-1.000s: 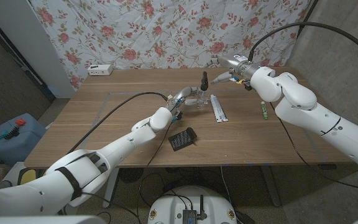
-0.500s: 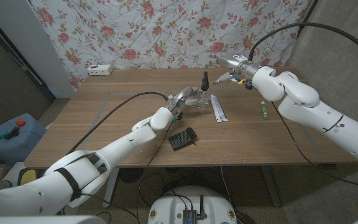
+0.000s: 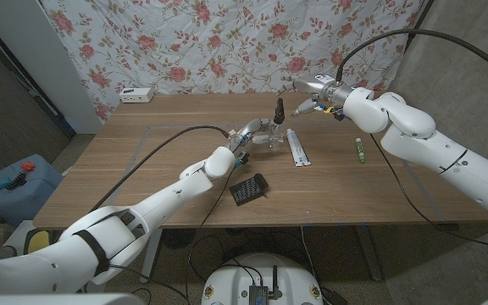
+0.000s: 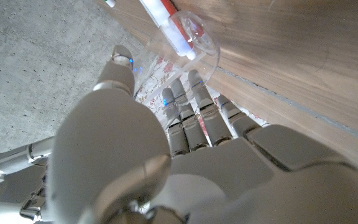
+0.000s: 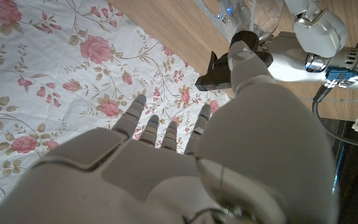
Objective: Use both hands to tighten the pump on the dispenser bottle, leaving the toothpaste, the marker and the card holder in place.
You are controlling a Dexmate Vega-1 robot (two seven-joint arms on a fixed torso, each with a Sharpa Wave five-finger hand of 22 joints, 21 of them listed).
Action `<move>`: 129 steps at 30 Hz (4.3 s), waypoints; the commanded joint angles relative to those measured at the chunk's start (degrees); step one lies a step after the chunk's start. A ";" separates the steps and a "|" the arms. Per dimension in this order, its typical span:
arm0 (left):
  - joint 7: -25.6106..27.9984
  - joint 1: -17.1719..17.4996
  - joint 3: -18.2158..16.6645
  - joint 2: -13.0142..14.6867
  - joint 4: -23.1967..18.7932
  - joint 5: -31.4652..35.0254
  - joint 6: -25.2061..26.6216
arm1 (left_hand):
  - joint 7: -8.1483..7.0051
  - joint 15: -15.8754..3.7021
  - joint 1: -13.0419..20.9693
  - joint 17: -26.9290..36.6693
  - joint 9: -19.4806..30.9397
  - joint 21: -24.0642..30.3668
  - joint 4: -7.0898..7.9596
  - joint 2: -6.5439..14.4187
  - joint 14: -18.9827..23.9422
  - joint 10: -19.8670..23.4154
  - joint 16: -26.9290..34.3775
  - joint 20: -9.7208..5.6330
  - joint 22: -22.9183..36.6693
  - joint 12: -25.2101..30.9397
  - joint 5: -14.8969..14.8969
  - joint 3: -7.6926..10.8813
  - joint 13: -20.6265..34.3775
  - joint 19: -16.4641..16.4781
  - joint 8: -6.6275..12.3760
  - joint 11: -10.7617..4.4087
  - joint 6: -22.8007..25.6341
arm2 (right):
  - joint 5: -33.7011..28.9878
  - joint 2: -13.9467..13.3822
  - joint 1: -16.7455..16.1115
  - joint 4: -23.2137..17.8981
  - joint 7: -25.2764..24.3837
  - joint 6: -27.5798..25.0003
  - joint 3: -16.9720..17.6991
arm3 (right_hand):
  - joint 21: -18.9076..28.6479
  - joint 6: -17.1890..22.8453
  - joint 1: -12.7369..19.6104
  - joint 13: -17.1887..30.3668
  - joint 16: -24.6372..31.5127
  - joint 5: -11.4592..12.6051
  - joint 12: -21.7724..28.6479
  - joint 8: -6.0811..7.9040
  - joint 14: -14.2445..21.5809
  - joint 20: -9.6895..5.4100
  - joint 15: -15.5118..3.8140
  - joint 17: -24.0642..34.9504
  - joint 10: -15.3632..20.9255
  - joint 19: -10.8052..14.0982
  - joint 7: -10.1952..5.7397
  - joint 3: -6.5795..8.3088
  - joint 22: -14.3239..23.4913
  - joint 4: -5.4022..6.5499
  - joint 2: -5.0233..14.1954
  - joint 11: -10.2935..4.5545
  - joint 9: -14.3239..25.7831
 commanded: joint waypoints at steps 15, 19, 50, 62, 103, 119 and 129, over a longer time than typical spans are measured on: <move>-0.86 -4.20 1.20 -3.34 8.92 -0.76 -4.25 | -1.50 -5.20 -3.26 0.29 -0.07 -0.08 2.09 6.31 0.62 2.77 0.26 -4.56 0.10 0.15 0.37 2.64 0.27 -0.14 0.18 -2.48 8.54 | -1.20 3.28 4.60 4.57 4.48 3.08 -3.02 | 0.11 0.60 0.25 0.11 0.09 0.49 -0.11 -0.30 -0.70 0.10 0.27 0.18 -0.91 -0.37 0.03 0.12 0.20 0.78 -0.37 -0.02 -0.09; -0.95 -4.78 1.47 -3.86 10.23 -0.85 -4.98 | -1.55 -5.17 -3.31 0.32 -0.07 -0.08 2.14 6.37 0.60 2.81 0.26 -4.53 0.10 0.12 0.35 2.63 0.31 -0.15 0.16 -2.40 8.50 | -1.25 3.65 5.15 4.97 5.31 2.75 -3.34 | 0.16 0.68 0.04 0.11 0.18 0.53 0.01 -0.37 -0.75 0.00 0.27 0.24 -0.81 -0.29 0.03 0.06 0.21 1.07 -0.18 0.04 -0.11; -1.77 -4.12 1.82 -2.97 7.70 -0.96 -3.56 | -1.54 -5.26 -3.39 0.31 -0.06 -0.09 2.09 6.34 0.62 2.86 0.23 -4.47 0.11 -0.18 0.31 2.65 0.56 -0.19 0.21 -2.46 8.62 | -1.18 4.21 5.95 3.88 8.88 -3.03 -4.23 | 0.50 1.18 -3.52 0.13 0.39 0.56 0.09 -1.16 -2.01 -1.47 1.18 0.59 -2.29 0.66 0.22 -1.54 0.28 3.02 -0.42 2.50 -0.22; -1.77 -3.30 1.64 -2.37 5.83 -0.77 -2.90 | -1.67 -5.21 -3.41 0.30 -0.05 -0.06 2.08 6.35 0.51 2.96 0.17 -4.41 0.11 -0.26 0.31 2.67 0.66 -0.15 0.23 -2.46 8.67 | -0.75 3.55 5.40 2.18 9.75 -4.75 -4.05 | 0.54 4.28 -7.47 0.13 0.66 0.23 0.51 -0.38 -2.14 -1.18 1.44 0.74 -1.90 0.99 0.32 -3.01 0.31 4.71 -0.48 2.76 0.02; -1.84 -3.09 1.35 -2.44 6.42 -1.01 -3.07 | -1.80 -5.22 -3.25 0.37 -0.04 -0.04 1.96 6.40 0.50 3.04 0.20 -4.43 0.11 -0.56 0.32 2.68 0.95 -0.07 0.28 -2.39 8.82 | -2.34 4.92 5.00 -1.46 11.99 -14.92 -5.40 | 0.86 20.31 -17.49 0.08 1.96 -1.26 1.96 4.66 1.36 -1.21 0.93 0.83 4.45 4.07 0.81 -6.61 0.34 7.84 0.03 2.98 0.36; -2.11 -3.09 1.41 -2.52 6.45 -1.21 -2.88 | -1.64 -5.23 -3.29 0.36 -0.04 -0.05 1.97 6.36 0.62 3.24 0.23 -4.41 0.12 -0.61 0.30 2.63 1.08 -0.07 0.31 -2.55 8.91 | -4.61 5.84 5.23 -1.78 11.59 -19.08 -6.83 | 0.93 22.20 -21.62 0.06 2.41 -1.97 2.32 5.03 3.23 -1.02 0.97 0.87 7.26 5.14 2.74 -8.01 0.37 9.38 0.28 3.54 0.32; -2.51 -3.67 1.59 -3.00 7.49 -1.40 -3.06 | -1.78 -5.18 -3.35 0.35 -0.03 -0.05 2.01 6.38 0.57 3.27 0.19 -4.36 0.12 -0.67 0.30 2.62 1.15 -0.07 0.31 -2.41 8.92 | -7.14 6.63 5.78 -1.27 11.70 -21.63 -8.32 | 0.99 22.52 -22.79 0.05 2.52 -2.20 2.46 5.00 4.05 -1.15 0.68 0.84 8.55 5.81 4.65 -8.46 0.37 9.65 0.31 4.32 0.28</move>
